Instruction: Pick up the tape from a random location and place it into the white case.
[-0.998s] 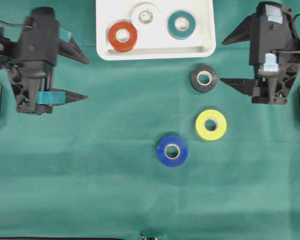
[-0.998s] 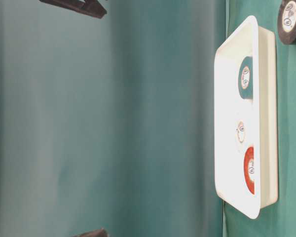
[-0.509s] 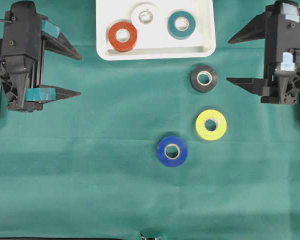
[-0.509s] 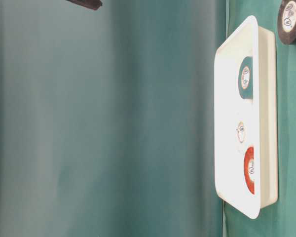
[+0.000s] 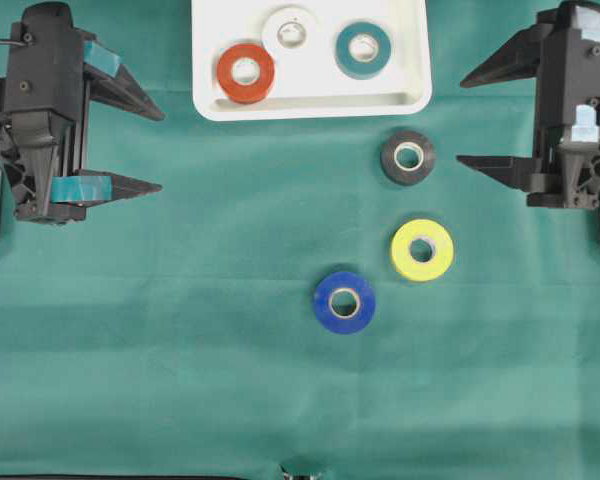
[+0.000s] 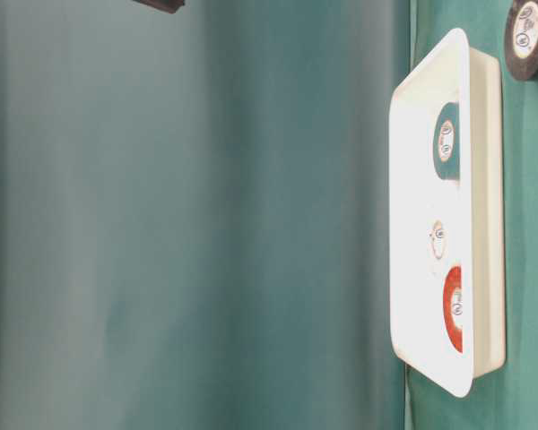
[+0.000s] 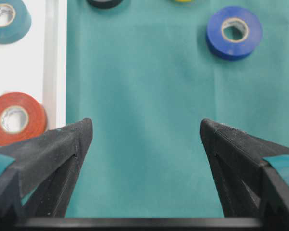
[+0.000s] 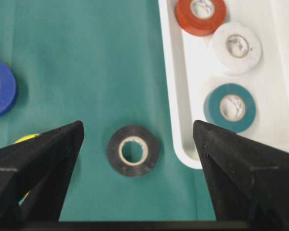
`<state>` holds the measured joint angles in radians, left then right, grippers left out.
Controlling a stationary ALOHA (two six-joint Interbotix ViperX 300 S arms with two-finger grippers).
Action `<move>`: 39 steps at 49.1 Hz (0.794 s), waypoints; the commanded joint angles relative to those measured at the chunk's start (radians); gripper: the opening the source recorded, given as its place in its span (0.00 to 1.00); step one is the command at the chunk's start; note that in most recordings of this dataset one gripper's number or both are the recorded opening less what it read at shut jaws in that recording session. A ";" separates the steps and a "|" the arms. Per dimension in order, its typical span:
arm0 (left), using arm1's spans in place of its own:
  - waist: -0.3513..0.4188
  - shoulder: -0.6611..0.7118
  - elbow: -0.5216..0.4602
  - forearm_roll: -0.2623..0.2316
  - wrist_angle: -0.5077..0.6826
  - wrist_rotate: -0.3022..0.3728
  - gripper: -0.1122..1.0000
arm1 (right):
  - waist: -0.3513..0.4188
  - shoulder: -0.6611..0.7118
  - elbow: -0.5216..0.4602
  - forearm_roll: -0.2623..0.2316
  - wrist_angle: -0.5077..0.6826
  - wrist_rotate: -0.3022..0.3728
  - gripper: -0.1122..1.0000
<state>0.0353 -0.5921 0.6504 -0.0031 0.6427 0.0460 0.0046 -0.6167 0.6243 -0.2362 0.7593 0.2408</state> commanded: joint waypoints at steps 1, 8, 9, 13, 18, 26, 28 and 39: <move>0.003 -0.006 -0.011 -0.002 -0.009 -0.002 0.98 | 0.002 -0.008 -0.011 0.000 -0.008 0.002 0.90; 0.003 -0.008 -0.008 -0.003 -0.009 -0.002 0.98 | 0.002 -0.008 -0.009 0.000 -0.008 0.002 0.90; 0.003 -0.008 -0.008 -0.003 -0.009 -0.002 0.98 | 0.002 -0.008 -0.009 0.000 -0.008 0.002 0.90; 0.003 -0.009 -0.006 -0.003 -0.009 -0.002 0.98 | 0.002 -0.008 -0.011 0.000 -0.008 0.002 0.90; 0.002 -0.009 -0.003 -0.003 -0.009 -0.002 0.98 | 0.002 -0.008 -0.011 0.000 -0.009 0.002 0.90; 0.003 -0.009 -0.003 -0.003 -0.009 -0.002 0.98 | 0.002 -0.008 -0.009 0.000 -0.009 0.002 0.90; 0.003 -0.009 -0.002 -0.003 -0.009 -0.002 0.98 | 0.002 -0.008 -0.009 0.000 -0.009 0.002 0.90; 0.003 -0.009 -0.002 -0.003 -0.009 -0.002 0.98 | 0.002 -0.008 -0.011 0.000 -0.009 0.002 0.90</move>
<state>0.0353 -0.5921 0.6596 -0.0031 0.6427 0.0460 0.0046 -0.6167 0.6259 -0.2347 0.7578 0.2408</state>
